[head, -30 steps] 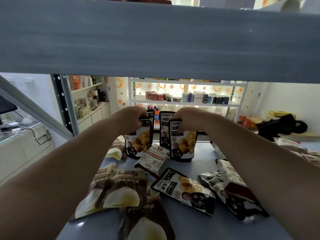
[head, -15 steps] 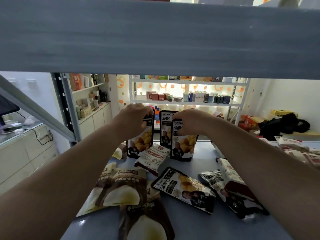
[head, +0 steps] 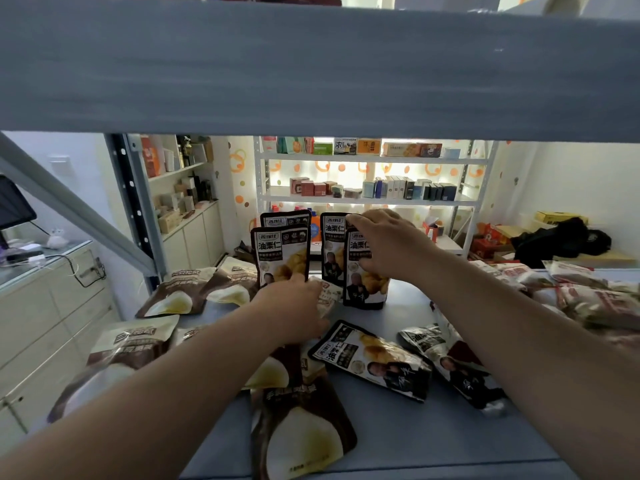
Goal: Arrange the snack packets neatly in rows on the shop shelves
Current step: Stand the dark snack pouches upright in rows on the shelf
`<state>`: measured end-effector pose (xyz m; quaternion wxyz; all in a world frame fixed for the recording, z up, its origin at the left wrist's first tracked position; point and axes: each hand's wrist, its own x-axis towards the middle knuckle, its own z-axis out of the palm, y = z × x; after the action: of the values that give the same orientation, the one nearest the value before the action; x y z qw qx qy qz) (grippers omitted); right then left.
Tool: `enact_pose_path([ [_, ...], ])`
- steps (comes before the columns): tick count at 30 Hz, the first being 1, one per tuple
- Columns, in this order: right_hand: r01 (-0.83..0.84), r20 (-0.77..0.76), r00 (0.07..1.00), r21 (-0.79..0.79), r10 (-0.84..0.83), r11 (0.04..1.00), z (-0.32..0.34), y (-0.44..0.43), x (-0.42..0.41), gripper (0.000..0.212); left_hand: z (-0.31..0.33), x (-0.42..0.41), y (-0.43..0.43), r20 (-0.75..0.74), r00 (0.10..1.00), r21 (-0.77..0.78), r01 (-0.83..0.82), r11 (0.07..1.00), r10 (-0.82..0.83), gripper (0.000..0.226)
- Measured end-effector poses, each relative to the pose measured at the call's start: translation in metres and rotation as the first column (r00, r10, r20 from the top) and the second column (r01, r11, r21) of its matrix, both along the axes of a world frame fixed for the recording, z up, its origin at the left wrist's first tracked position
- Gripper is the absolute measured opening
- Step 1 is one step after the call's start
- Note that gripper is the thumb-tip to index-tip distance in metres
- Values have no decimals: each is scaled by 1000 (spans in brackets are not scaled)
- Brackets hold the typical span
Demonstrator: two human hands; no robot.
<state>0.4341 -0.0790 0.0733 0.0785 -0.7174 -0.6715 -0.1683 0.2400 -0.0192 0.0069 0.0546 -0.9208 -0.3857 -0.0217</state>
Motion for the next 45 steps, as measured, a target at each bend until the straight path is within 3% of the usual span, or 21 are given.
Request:
enact_pose_path([
  [3,26,-13,1000,16,-26,1000,-4,-6,-2,90,1,1,-5,33,999,-45,-23,999,25,73],
  [7,58,-77,995,23,-56,998,-12,-20,-3,92,11,-1,-15,65,997,-93,-36,995,42,58],
  [14,79,-117,991,79,-70,994,-30,-59,-2,81,23,-23,-36,151,987,-185,-29,982,58,54],
  [18,86,-145,987,109,-69,990,-38,-77,3,87,25,-43,-52,212,977,-102,2,995,19,47],
  [22,119,-130,985,64,-110,991,-41,-75,7,73,28,-57,-70,451,891,37,49,998,-61,28],
  [25,112,-169,980,56,-101,992,-40,-68,9,68,34,-60,-80,437,899,37,21,999,-35,23],
  [29,90,-330,943,149,-37,985,-27,-55,16,73,37,-59,-91,475,880,-42,7,999,14,22],
  [37,70,-281,959,167,-21,983,-10,-16,26,29,31,-38,-120,514,851,-131,-44,990,106,27],
  [45,-102,-315,937,158,148,982,11,-18,64,26,34,26,-148,469,879,-52,-71,996,87,28],
])
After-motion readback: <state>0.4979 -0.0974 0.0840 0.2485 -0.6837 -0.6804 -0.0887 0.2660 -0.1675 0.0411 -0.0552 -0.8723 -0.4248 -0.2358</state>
